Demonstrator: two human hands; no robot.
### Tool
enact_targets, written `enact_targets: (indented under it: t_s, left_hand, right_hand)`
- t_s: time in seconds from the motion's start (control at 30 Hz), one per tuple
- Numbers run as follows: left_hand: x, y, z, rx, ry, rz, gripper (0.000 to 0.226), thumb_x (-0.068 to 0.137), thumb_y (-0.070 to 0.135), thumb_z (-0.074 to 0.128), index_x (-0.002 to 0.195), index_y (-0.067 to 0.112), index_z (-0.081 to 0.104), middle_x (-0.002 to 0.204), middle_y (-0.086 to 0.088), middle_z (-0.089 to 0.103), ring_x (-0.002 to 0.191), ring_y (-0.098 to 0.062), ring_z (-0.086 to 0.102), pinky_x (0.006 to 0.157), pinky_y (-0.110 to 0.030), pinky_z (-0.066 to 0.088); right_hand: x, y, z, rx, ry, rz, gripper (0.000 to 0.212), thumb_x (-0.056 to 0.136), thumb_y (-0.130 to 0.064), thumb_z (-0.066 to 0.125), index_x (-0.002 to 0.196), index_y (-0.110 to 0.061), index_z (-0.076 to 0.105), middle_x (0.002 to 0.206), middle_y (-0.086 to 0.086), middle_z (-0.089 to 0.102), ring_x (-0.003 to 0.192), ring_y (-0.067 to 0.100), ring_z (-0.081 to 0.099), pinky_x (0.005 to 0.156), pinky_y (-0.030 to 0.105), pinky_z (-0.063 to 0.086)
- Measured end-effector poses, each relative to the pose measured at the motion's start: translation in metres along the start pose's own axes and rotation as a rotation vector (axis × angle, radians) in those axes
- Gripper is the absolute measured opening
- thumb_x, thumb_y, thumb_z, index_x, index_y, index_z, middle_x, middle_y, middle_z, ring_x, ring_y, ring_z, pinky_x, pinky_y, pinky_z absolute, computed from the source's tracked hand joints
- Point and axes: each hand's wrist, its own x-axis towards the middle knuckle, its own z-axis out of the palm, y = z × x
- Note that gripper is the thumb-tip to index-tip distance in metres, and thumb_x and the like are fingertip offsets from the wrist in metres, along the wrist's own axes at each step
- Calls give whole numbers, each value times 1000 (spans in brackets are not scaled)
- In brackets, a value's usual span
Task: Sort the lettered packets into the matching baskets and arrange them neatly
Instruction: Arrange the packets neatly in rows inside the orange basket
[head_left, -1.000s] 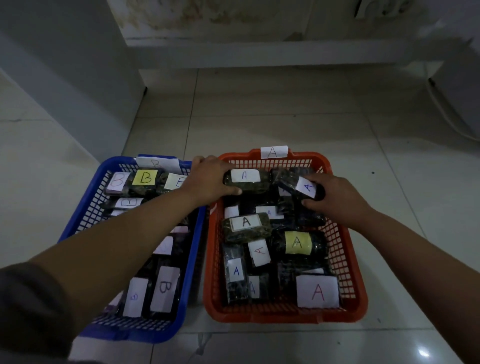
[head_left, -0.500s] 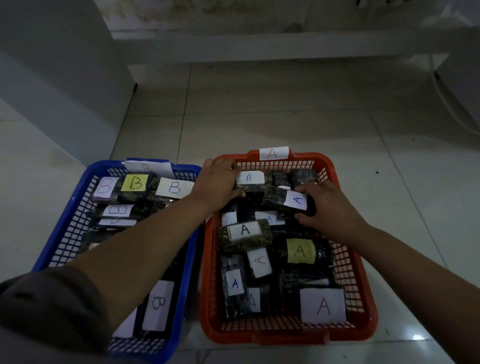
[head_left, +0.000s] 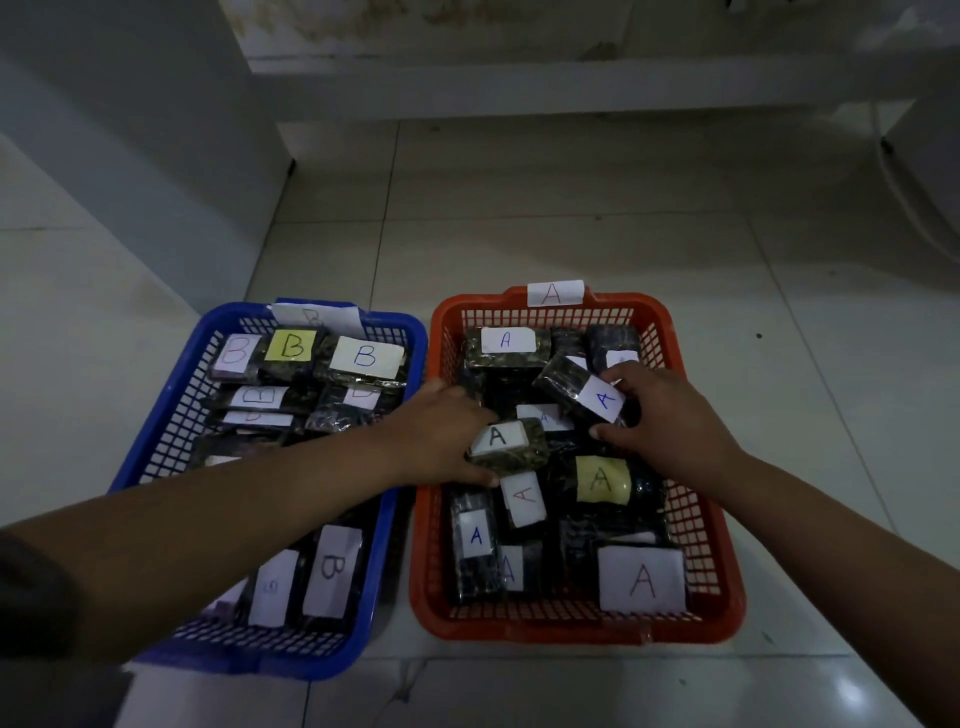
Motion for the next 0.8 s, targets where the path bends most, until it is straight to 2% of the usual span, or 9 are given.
enact_targets:
  t_s: [0.1,0.2,0.37,0.5,0.63,0.8]
  left_hand:
    - [5,2,-3,-44,55,-4,53,74,59,64,114,25,58,108,7,61,103,-14,51,87,-29,27]
    - [10,-2,-10,-65,132,-13,48,72,53,69,110,26,60,105,8,63,101,-13,54,82,-27,25]
    - [26,-11,-20,-119,205,-118,59,68,49,74,120,26,58,114,5,64,107,-16,55,92,-33,32]
    - [41,-5,-19,-154,215,-199,66,69,41,78,127,23,54,123,1,61,114,-20,52,94,-34,32]
    - [43,-1,-15,-207,171,-187,72,70,36,79,134,22,49,127,-5,57,117,-22,51,97,-34,39]
    - [35,0,-15,-91,163,-141,69,83,35,67,143,18,37,137,-5,43,119,-23,47,99,-34,38]
  right_hand:
    - [-8,-2,-3,44,-21,35,52,69,-35,79,113,-22,55,101,-1,66,87,15,59,70,33,51]
    - [-15,-1,-6,69,-30,61,52,69,-36,79,114,-23,54,101,-2,65,85,13,58,67,27,47]
    - [-23,-5,-12,150,-22,111,45,70,-30,80,108,-20,58,92,-7,62,83,15,60,71,29,49]
    - [-24,-5,-11,192,2,158,48,69,-31,80,110,-18,58,94,-8,56,83,12,55,68,23,40]
    - [-27,-1,-2,204,-42,171,48,68,-33,80,109,-20,57,100,-5,64,82,12,57,63,20,41]
    - [-30,-8,8,245,-91,183,61,67,-38,80,117,-21,50,103,-3,62,84,9,56,65,18,43]
